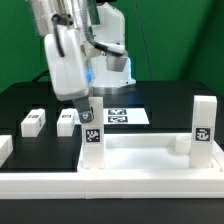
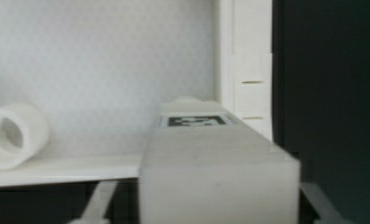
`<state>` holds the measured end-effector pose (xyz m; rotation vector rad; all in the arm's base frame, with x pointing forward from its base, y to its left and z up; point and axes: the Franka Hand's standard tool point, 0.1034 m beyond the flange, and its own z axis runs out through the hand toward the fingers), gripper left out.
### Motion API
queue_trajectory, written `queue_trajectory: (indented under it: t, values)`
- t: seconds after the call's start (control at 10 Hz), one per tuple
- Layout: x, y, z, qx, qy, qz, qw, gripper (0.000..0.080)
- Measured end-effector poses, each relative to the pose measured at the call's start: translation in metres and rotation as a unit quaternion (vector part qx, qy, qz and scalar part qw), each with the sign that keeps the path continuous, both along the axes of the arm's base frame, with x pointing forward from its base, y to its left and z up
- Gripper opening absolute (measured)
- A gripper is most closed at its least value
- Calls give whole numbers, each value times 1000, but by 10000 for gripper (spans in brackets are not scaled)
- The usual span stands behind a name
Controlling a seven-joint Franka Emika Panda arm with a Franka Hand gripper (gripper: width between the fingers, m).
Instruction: Assemble desk
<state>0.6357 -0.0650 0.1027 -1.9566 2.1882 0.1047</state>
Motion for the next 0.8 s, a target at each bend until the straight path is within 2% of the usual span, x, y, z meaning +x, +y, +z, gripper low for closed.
queue_trajectory:
  t: [0.2, 0.3, 0.4, 0.5, 0.7, 0.8]
  values:
    - [0, 1, 0, 7, 12, -61, 998, 294]
    - [0, 0, 0, 16, 17, -104, 994, 294]
    - [-2, -2, 1, 39, 24, -156, 987, 296]
    - [-3, -2, 1, 43, 33, -199, 979, 308]
    - [-3, -2, 1, 42, 33, -200, 978, 308]
    - [-3, -2, 1, 42, 33, -200, 978, 387]
